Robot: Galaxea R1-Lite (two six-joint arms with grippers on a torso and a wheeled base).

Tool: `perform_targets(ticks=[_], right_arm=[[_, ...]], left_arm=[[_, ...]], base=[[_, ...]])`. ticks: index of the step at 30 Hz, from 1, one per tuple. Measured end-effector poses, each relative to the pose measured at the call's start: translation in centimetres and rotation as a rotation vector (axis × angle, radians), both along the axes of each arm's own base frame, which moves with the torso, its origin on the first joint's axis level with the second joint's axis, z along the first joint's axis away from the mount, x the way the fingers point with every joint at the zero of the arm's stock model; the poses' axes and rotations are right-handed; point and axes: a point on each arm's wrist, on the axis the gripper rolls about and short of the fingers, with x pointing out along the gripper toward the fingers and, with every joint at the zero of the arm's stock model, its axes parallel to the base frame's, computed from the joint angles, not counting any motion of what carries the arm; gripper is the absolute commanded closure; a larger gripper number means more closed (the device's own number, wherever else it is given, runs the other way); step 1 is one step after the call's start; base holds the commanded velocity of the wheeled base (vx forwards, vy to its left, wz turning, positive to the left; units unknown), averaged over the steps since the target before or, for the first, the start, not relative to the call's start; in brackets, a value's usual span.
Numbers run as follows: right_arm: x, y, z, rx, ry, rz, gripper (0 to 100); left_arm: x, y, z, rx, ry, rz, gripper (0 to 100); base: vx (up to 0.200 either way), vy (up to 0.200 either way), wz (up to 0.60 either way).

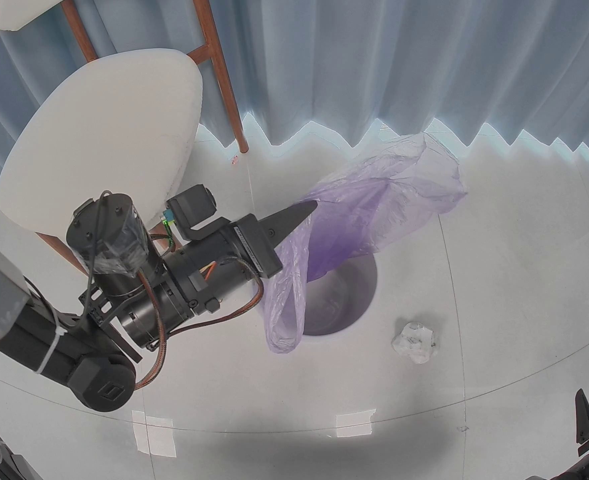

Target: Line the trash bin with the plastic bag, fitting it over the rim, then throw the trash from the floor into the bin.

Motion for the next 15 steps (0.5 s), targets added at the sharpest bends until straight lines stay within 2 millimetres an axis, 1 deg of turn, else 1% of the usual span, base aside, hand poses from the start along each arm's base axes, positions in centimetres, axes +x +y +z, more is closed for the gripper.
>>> perform_targets(ticks=[4,8,15], right_arm=[[0.0,0.0,0.0,0.0,0.0,0.0,0],[0.0,0.0,0.0,0.0,0.0,0.0,0],[0.0,0.0,0.0,0.0,0.0,0.0,0]], left_arm=[[-0.7,0.4,0.5,0.012,-0.015,0.009,100],[-1.2,0.8,0.1,0.05,-0.031,0.013,100],[-1.7,1.1,-0.2,0.062,-0.025,0.012,100]], base=[[0.0,0.0,0.0],[0.0,0.0,0.0],[0.0,0.0,0.0]])
